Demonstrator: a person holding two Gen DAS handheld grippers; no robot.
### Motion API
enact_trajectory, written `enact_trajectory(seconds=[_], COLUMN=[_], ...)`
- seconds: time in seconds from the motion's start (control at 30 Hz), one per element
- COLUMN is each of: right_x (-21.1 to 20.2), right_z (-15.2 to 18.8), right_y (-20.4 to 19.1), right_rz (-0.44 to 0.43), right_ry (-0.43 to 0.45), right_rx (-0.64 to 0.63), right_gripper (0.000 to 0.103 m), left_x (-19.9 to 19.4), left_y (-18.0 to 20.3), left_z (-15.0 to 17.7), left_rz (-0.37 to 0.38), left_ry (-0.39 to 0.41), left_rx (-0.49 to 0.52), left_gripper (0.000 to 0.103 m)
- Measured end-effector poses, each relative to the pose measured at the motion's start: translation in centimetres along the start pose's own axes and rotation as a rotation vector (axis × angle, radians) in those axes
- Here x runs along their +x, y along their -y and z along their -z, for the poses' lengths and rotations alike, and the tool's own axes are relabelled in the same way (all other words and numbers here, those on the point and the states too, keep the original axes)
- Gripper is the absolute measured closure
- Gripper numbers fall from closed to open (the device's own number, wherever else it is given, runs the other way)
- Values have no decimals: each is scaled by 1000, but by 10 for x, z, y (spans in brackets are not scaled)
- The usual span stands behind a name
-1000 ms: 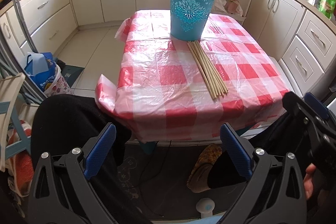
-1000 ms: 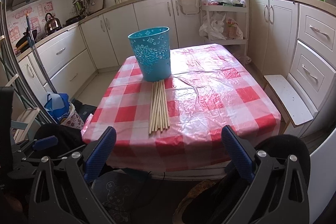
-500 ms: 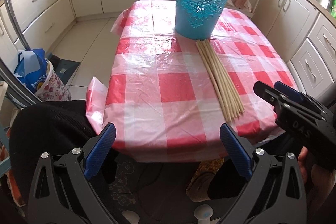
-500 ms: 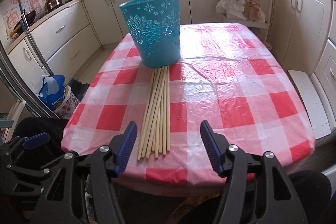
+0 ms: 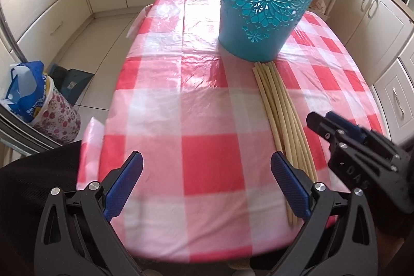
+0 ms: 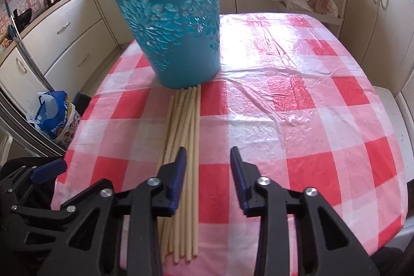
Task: Organize utensils
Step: 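Lower the open right gripper around a single wooden stick, then close the right gripper on the wooden stick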
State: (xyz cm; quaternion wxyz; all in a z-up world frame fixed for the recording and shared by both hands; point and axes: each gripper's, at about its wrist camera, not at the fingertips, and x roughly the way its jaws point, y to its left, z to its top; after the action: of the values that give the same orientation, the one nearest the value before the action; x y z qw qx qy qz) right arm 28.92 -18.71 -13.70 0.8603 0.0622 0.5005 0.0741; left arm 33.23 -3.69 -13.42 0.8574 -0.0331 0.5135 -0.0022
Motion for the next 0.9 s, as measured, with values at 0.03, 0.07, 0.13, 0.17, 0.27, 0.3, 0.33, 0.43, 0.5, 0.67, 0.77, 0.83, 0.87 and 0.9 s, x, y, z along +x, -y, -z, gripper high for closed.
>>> enact_trajectory(seconds=[0.03, 0.07, 0.13, 0.17, 0.27, 0.3, 0.33, 0.43, 0.5, 0.67, 0.77, 0.83, 0.87, 0.9], right_x=[6, 11, 19, 23, 28, 29, 31, 33, 35, 35, 34, 32, 30, 28], right_z=[-3, -5, -10, -13, -16, -17, -19, -23, -25, -24, -25, -24, -24, -22], right_y=[3, 4, 9, 12, 10, 8, 6, -1, 1, -5, -1, 9, 14, 19], right_rz=[3, 3, -18, -33, -55, -63, -70, -64, -91, -12, 18, 37, 46, 44], right_ry=[-11, -17, -30, -41, -47, -54, -61, -69, -82, -76, -92, -99, -101, -101], right_rx=[5, 6, 8, 15, -8, -27, -45, -97, -88, -163, -167, -149, -138, -124], right_gripper=[71, 72, 73, 73, 73, 73, 73, 73, 73, 85, 93, 94, 94, 95], left_x=[3, 7, 12, 15, 19, 20, 21, 26, 27, 28, 33, 37, 39, 41], left_y=[1, 3, 3, 4, 1, -1, -4, -12, -13, -7, 2, 9, 12, 16], left_z=[-3, -7, -14, -18, -23, -24, -24, -25, -25, -26, -29, -32, -34, -36], left_rz=[-2, -6, -2, -2, 6, 3, 1, 6, 6, 4, -3, -5, -7, -9], left_ry=[0, -1, 0, 1, 9, 10, 8, -5, -6, 0, 3, 5, 8, 17], left_rx=[1, 1, -8, -13, -21, -23, -28, -54, -56, -28, -3, 11, 20, 31], left_gripper=[8, 8, 8, 8, 8, 8, 8, 8, 8, 8, 8, 8, 8, 8])
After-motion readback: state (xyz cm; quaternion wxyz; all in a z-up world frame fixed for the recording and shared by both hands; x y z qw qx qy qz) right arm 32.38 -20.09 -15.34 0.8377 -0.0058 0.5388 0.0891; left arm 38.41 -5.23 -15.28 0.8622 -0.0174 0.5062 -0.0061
